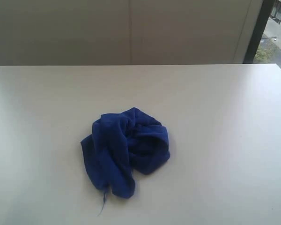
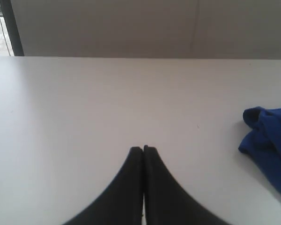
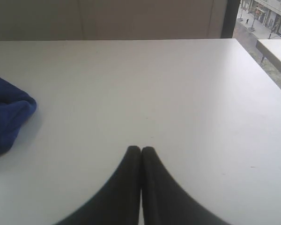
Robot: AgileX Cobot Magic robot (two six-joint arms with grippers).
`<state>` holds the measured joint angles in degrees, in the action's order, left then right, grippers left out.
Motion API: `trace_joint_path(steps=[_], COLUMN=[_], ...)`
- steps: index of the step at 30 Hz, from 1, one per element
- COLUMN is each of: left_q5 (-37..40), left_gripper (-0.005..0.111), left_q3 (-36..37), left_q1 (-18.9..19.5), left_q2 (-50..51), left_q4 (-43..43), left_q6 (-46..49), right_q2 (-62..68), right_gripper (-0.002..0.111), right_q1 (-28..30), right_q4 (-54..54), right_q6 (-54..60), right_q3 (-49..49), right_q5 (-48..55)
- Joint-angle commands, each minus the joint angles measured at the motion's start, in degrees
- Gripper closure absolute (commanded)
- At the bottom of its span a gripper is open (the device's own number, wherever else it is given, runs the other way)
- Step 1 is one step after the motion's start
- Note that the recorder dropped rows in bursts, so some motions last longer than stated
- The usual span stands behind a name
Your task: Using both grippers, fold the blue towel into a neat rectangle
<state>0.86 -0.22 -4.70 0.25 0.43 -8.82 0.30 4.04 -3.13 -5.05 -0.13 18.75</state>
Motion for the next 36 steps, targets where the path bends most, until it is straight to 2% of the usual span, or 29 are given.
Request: trace_joint_path(steps=[1,8,15,19,23,28,32,36], left_q5=[-6.0,-13.5,-26.4,-25.6,-23.3,-23.1,-23.9,-29.0], left_gripper=[0.107,0.107,0.107,0.107,0.107,0.107,0.107,0.107], left_q3=[0.2,0.2,0.2,-0.4,-4.7,-11.7,-16.6,-19.3], left_q1=[-0.1,-0.1,-0.1,-0.1,-0.1,-0.1,-0.1,-0.1], left_q2=[-0.2,-0.2,-0.2,-0.2,3.1,11.3,20.1,28.7], left_q4=[0.1,0.1,0.1,0.1,1.5,17.6,36.2,53.1], left_q6=[-0.3,-0.4,-1.9,-2.4,-3.9,-8.4,-20.0,-32.5], right_q2=[-0.3,-0.3,-0.3,-0.3,-0.3,-0.3,-0.3,-0.3], right_gripper=[0.108,0.108,0.108,0.108,0.108,0.108,0.108,0.108], right_q1=[-0.1,-0.1,-0.1,-0.1,-0.1,-0.1,-0.1,-0.1], right_q4=[-0.1,-0.1,-0.3,-0.3,-0.3,-0.3,-0.3,-0.3], right_q6=[0.3,0.3,0.3,0.3,0.3,0.4,0.4,0.4], right_q3=[0.1,0.1,0.1,0.1,0.1,0.1,0.1,0.1], right_q5=[-0.6,-0.6,-0.6,-0.6,-0.6,-3.7,-10.6,-13.3])
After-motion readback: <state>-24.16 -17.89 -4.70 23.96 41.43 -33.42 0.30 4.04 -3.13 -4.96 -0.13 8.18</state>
